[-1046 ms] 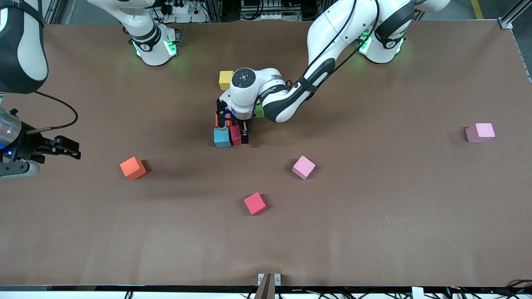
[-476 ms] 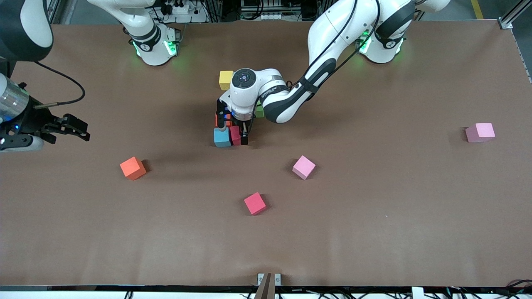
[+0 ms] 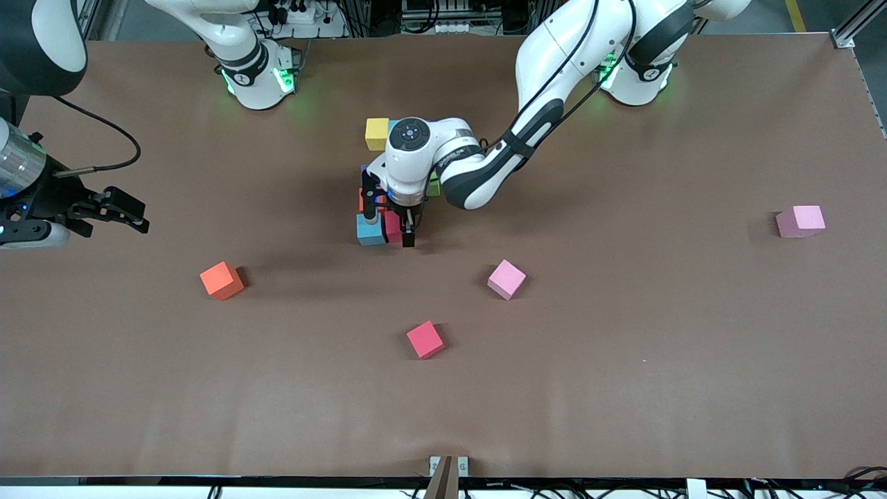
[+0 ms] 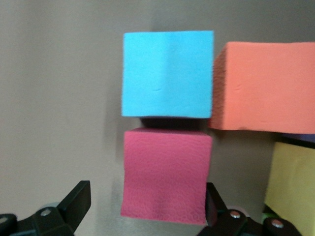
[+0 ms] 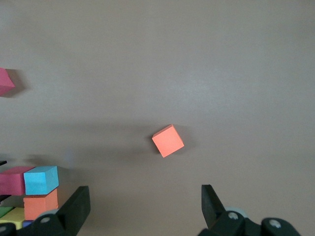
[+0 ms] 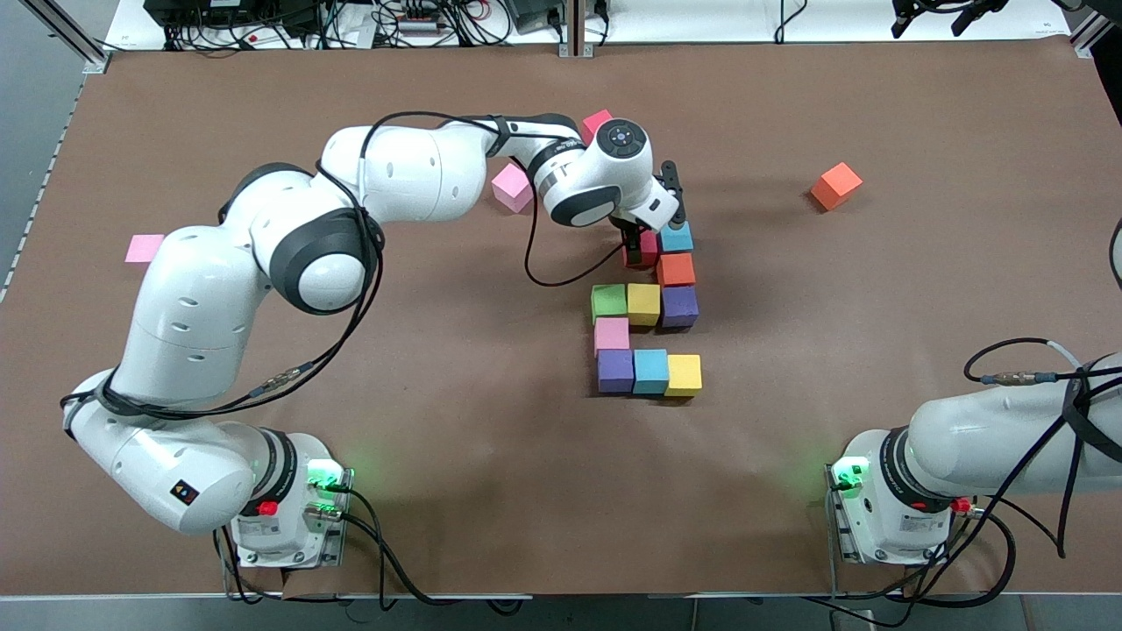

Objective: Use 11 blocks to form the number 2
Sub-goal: 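Set the pink cube below the teal cube and open the left gripper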

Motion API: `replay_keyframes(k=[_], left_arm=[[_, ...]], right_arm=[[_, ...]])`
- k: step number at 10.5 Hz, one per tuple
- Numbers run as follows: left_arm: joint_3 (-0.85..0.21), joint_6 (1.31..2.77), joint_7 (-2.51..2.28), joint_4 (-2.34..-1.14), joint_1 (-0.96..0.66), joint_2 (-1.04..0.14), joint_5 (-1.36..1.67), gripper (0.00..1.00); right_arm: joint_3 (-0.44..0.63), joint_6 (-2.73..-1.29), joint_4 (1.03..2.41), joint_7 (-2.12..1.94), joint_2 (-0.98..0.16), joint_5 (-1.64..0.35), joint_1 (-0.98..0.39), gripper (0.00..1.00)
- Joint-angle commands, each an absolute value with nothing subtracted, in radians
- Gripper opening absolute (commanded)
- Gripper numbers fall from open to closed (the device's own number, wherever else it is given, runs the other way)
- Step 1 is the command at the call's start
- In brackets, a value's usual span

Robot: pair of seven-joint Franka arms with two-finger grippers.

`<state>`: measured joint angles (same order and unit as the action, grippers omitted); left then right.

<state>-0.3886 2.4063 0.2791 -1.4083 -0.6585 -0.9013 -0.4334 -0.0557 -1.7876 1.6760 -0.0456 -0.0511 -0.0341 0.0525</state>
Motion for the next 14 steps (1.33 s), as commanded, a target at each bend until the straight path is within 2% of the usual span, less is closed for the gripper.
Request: replay_keyframes(k=[1, 14], left_arm=[[-0.376, 2.430, 0.301, -1.384, -0.666, -0.925, -0.448, 1.00], [-0.382, 2.422, 0.203, -1.387, -0.657, -0.911, -0.439, 1.00]], right_arm=[[-0.057, -1.789, 1.684, -0.034, -0.023, -0.060, 0.060, 1.00], [-0.057, -1.763, 1.655, -0.038, -0.028, -0.063, 0.074, 1.00]])
